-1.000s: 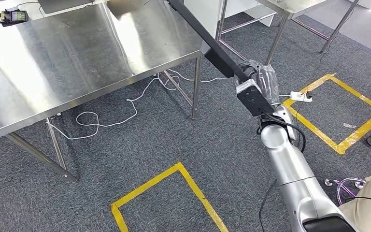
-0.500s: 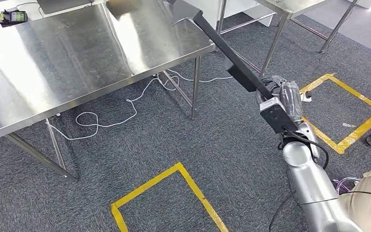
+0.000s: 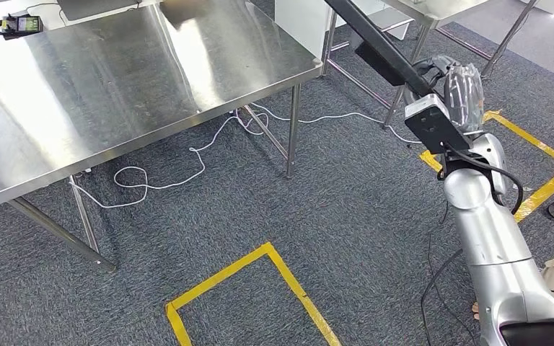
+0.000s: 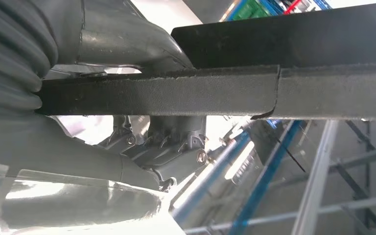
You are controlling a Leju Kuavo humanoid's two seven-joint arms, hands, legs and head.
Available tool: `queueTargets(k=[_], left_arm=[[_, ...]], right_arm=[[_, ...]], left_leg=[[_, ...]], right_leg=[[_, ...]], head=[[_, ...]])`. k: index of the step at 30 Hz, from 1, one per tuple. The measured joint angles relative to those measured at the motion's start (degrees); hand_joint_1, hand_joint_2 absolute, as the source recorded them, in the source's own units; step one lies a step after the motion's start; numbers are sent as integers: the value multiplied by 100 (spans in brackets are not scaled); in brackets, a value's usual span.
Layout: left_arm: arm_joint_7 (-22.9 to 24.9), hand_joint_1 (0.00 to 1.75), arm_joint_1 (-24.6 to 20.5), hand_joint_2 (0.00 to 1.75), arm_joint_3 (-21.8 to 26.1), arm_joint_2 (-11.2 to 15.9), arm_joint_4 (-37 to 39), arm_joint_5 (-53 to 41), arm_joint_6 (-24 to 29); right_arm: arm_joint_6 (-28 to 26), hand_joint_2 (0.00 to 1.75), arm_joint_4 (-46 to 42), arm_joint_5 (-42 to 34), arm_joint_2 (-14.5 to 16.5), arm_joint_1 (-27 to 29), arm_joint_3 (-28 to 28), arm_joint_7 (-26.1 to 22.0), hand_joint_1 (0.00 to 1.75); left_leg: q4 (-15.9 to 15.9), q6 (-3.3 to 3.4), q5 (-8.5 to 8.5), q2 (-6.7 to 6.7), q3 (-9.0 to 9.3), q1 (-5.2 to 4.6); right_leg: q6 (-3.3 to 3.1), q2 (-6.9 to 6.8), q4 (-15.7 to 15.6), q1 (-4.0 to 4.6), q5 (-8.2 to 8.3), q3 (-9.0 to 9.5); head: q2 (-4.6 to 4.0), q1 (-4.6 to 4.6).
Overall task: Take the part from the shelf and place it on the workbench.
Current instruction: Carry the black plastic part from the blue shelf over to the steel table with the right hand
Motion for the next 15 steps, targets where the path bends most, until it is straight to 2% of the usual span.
queueTargets(k=[8, 12, 15], left_arm=[[141, 0, -2, 175, 0, -17, 26, -45, -3], [151, 0, -2, 175, 0, -27, 35, -52, -3], [153, 0, -2, 175, 0, -30, 42, -77, -7]], right_arm=[[124, 175, 207, -67, 15, -914, 400, 313, 175], [125, 175, 341, -113, 71, -1172, 592, 351, 175], [113, 175, 421, -131, 116, -1248, 681, 352, 175]], left_leg=[[0, 0, 0, 1, -2, 0], [0, 0, 0, 0, -2, 1], [20, 75, -31, -3, -24, -9]], right_leg=[[0, 3, 1, 2, 0, -3], [0, 1, 0, 2, 0, -1], [49, -15, -31, -69, 10, 12]], head=[[0, 0], [0, 0], [0, -3]])
